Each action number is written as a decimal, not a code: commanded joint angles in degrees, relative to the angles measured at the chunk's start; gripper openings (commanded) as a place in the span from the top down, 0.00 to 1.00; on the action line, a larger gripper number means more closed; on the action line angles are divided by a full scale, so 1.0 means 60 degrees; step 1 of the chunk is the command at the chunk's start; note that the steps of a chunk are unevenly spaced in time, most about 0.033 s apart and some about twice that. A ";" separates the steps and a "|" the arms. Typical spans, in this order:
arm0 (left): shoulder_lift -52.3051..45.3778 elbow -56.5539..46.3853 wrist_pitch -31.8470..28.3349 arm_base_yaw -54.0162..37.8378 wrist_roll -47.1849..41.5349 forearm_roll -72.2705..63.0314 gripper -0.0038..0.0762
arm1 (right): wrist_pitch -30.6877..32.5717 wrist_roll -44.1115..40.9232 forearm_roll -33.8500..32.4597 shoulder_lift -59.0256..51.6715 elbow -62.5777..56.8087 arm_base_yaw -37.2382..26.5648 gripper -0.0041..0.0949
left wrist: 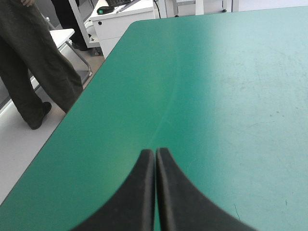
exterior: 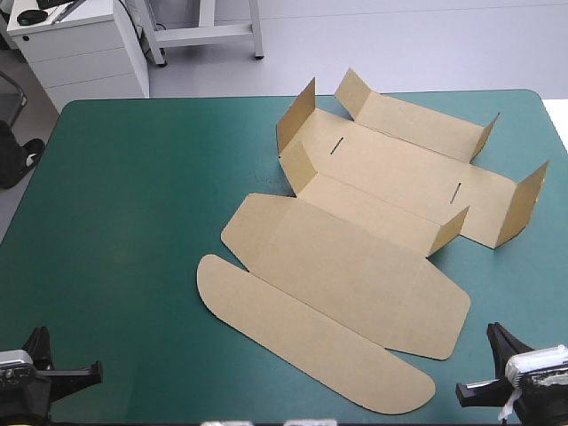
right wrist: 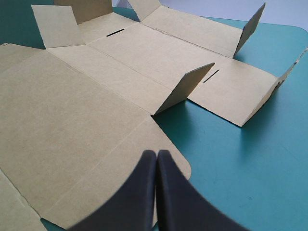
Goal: Fold the box
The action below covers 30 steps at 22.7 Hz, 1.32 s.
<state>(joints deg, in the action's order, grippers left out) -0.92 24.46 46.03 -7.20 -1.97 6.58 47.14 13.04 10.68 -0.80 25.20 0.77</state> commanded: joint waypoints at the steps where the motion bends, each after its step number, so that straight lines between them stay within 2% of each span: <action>1: -0.0132 0.0198 -0.0758 0.0040 -0.0051 0.0010 0.96 | -0.0748 0.0046 0.0097 -0.0195 0.0228 0.0034 0.98; 13: -0.0132 0.0198 -0.0758 0.0040 -0.0051 0.0010 0.96 | -0.0748 0.0046 0.0097 -0.0195 0.0228 0.0034 0.98; 15: -0.0132 0.0198 -0.0758 0.0040 -0.0051 0.0010 0.96 | -0.0748 0.0046 0.0097 -0.0195 0.0228 0.0034 0.94; 19: -0.0132 0.0198 -0.0758 0.0040 -0.0051 0.0010 0.96 | -0.0748 0.0046 0.0097 -0.0195 0.0228 0.0034 0.67; 21: -0.0132 0.0198 -0.0758 0.0040 -0.0051 0.0010 0.96 | -0.0748 0.0046 0.0097 -0.0195 0.0228 0.0034 0.44; 23: -0.0132 0.0198 -0.0758 0.0040 -0.0051 0.0010 0.96 | -0.0748 0.0027 0.0079 -0.0195 0.0228 0.0034 0.30; 25: -0.0132 0.0198 -0.0758 0.0040 -0.0051 0.0010 0.96 | -0.0748 -0.0107 -0.0018 -0.0195 0.0228 0.0034 0.23; 30: -0.0132 0.0198 -0.0758 0.0040 -0.0051 0.0010 0.96 | -0.0748 -0.0155 -0.0018 -0.0195 0.0228 0.0034 0.24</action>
<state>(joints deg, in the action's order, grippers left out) -0.92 24.46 46.03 -7.20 -1.97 6.58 47.03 12.40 10.48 -0.80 25.20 0.77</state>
